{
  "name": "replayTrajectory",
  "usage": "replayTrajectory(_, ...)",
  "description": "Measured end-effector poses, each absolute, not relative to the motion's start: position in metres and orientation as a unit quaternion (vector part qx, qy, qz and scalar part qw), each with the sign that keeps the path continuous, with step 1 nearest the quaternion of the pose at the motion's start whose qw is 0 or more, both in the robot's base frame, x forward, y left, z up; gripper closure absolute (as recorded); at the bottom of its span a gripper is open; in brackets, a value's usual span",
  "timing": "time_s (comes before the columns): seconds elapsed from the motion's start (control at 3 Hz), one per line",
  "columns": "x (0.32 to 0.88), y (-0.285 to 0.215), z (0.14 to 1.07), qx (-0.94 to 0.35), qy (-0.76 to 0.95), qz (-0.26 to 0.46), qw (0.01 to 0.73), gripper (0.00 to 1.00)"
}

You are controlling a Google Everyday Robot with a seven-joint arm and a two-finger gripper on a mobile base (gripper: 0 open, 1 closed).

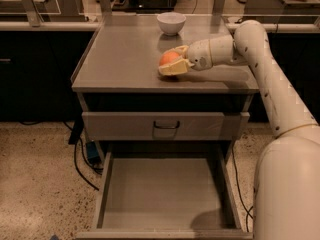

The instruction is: Pick orange from middle drawer and place on counter

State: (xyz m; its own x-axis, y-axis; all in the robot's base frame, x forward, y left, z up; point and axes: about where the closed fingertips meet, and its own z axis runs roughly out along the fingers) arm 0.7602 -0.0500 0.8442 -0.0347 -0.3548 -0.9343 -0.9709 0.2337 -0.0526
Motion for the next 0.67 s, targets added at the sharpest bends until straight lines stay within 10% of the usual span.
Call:
replayTrajectory(0.33,0.7602,-0.0499,0.8441,-0.521,0.637,0.335,0.46,0.0)
replayTrajectory(0.67,0.7602,-0.0499,0.8441,-0.521,0.637,0.335,0.46,0.0)
